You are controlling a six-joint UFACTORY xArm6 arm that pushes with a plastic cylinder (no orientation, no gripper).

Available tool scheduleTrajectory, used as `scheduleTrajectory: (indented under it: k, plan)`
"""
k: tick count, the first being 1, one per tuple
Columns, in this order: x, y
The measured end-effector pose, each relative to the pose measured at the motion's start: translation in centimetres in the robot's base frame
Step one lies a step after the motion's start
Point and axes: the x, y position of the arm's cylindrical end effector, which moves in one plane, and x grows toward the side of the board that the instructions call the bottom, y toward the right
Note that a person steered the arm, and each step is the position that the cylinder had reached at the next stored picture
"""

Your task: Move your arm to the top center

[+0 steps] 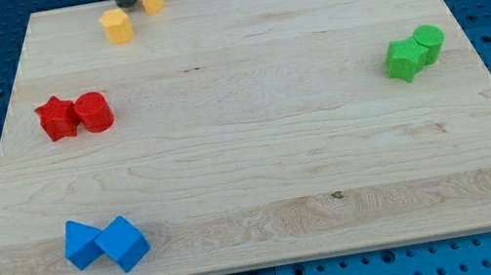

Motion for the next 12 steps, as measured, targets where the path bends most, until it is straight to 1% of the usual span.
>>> scheduleTrajectory:
  k: [1, 2, 3, 4, 5, 6, 7, 8, 9, 10, 11, 12]
  plan:
    - [4.3, 4.5]
    - [6.5, 6.2]
    - [10.2, 5.8]
    - [13.6, 0.1]
    - [11.6, -6.5]
    - [13.4, -6.6]
    - [15.4, 4.4]
    - [12.3, 13.0]
    - [4.0, 13.5]
    - [-1.7, 11.6]
    - [-1.6, 10.7]
    - [-1.4, 7.8]
